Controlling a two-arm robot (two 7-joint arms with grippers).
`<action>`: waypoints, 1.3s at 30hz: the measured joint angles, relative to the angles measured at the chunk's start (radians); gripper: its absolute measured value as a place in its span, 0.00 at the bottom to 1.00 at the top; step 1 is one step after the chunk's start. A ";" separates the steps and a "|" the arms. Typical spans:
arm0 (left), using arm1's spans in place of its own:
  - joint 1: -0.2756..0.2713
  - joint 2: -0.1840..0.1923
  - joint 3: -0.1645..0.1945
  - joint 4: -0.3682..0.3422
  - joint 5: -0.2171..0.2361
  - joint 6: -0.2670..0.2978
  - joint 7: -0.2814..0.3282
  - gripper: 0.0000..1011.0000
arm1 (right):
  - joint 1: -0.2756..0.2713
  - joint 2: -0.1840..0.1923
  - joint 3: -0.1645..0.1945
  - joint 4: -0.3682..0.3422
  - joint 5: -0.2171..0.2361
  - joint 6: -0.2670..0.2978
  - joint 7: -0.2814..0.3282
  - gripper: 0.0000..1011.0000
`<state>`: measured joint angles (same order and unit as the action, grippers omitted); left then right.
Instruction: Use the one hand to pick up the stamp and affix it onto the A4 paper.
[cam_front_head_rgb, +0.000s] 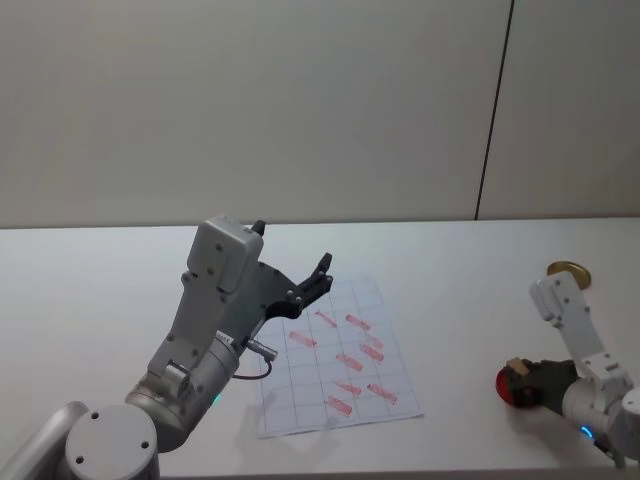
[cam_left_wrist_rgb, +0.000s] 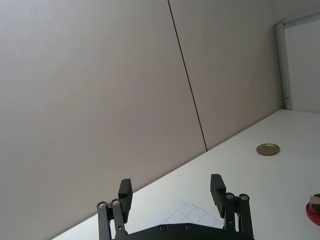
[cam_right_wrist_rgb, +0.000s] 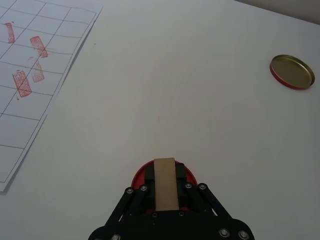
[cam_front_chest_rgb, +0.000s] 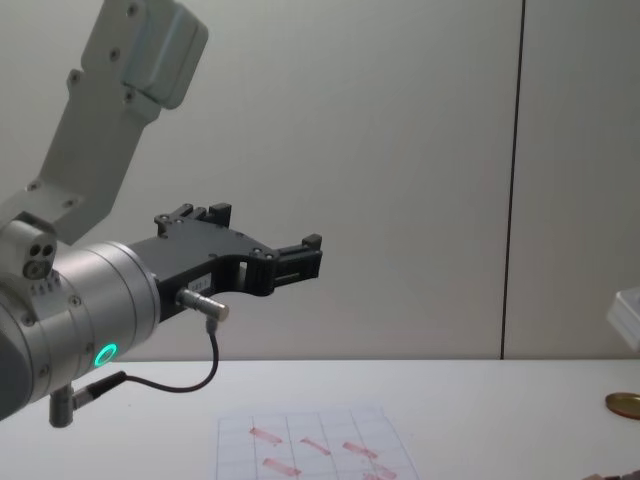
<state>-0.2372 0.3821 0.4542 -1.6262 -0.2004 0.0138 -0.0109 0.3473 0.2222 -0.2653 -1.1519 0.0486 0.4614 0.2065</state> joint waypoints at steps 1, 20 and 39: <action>0.000 0.000 0.000 0.000 0.000 0.000 0.000 0.98 | 0.001 -0.001 0.000 0.003 0.001 0.000 0.000 0.22; 0.000 0.000 0.000 0.000 0.000 0.000 0.000 0.98 | 0.020 -0.012 0.005 0.054 0.026 -0.006 0.003 0.22; 0.000 0.000 0.000 0.000 0.000 0.000 0.000 0.98 | 0.000 -0.010 0.006 -0.092 0.035 -0.022 -0.008 0.22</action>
<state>-0.2372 0.3821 0.4542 -1.6262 -0.2004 0.0138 -0.0109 0.3473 0.2120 -0.2595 -1.2443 0.0840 0.4390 0.1987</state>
